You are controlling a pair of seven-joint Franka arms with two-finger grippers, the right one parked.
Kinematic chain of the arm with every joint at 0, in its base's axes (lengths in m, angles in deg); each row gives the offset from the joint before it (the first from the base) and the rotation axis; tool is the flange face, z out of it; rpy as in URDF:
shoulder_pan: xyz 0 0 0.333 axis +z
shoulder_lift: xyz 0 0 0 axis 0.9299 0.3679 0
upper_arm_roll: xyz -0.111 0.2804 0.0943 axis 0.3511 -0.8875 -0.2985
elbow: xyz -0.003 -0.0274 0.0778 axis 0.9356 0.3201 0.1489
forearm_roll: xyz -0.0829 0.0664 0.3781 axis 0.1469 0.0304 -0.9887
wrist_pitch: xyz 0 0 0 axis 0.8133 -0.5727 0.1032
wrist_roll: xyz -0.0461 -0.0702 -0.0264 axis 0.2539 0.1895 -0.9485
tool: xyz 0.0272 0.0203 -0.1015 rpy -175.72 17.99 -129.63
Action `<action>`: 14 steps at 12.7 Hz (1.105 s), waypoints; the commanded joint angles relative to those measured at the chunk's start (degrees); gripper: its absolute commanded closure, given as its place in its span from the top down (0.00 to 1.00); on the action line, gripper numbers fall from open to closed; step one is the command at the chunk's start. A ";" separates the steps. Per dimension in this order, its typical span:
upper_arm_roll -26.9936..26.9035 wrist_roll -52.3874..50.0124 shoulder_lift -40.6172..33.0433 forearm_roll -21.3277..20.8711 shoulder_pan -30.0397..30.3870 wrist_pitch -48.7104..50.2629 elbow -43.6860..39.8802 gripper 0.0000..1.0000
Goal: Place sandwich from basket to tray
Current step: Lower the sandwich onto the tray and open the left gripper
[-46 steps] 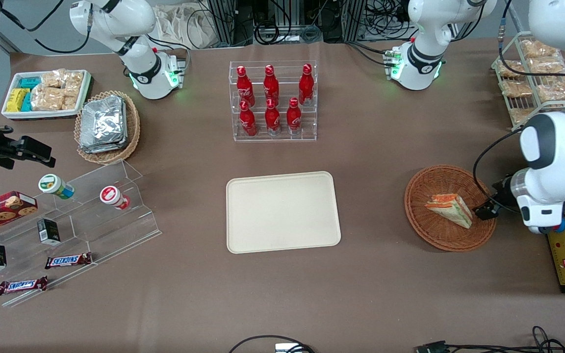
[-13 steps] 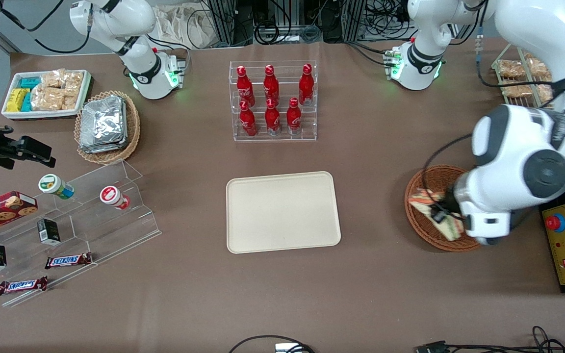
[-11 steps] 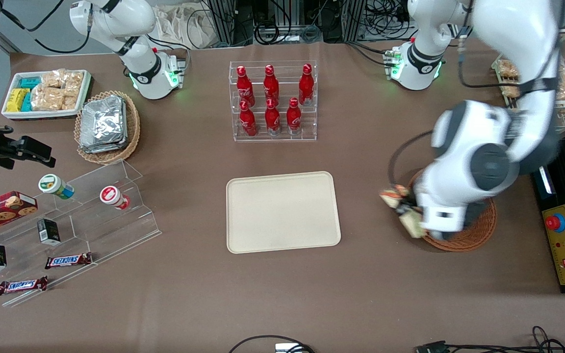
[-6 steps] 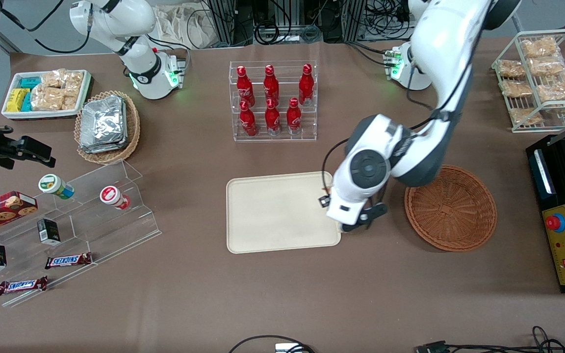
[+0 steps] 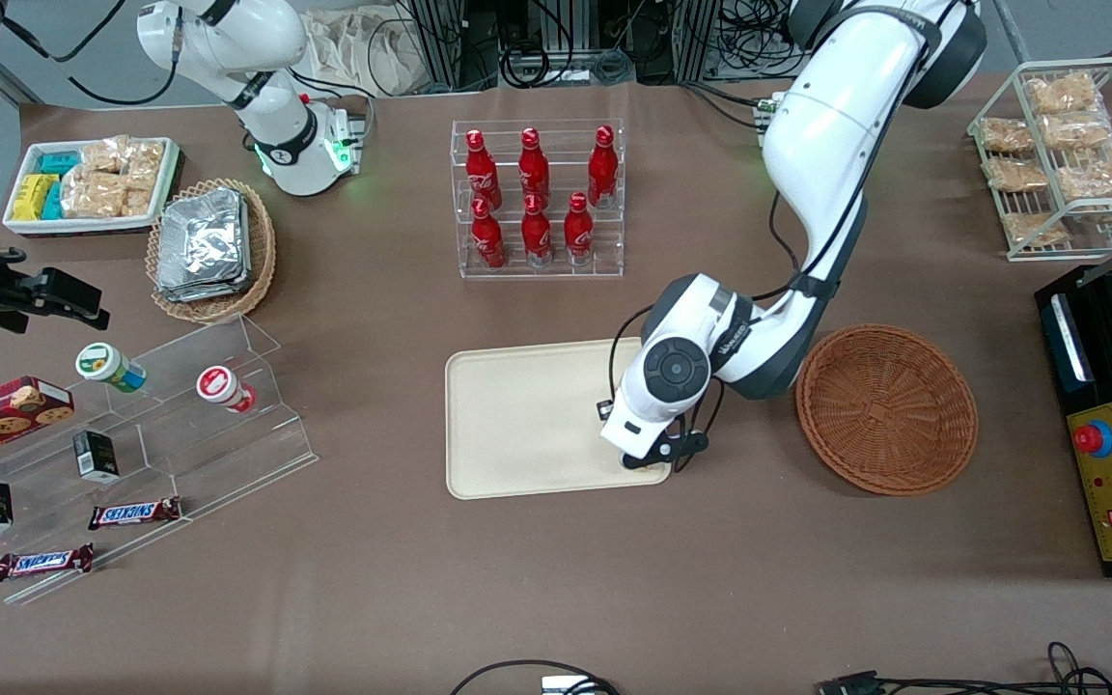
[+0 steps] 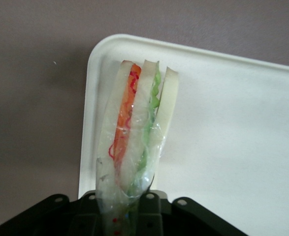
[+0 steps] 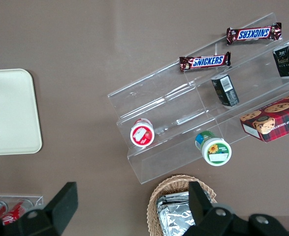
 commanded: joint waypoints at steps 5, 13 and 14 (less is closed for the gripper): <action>-0.51 0.28 -2.46 -0.74 -0.19 1.25 -1.75 1.00; -0.87 8.34 -35.56 -4.08 3.22 0.01 34.51 1.00; -0.87 11.33 -38.82 -4.08 5.41 1.50 36.38 1.00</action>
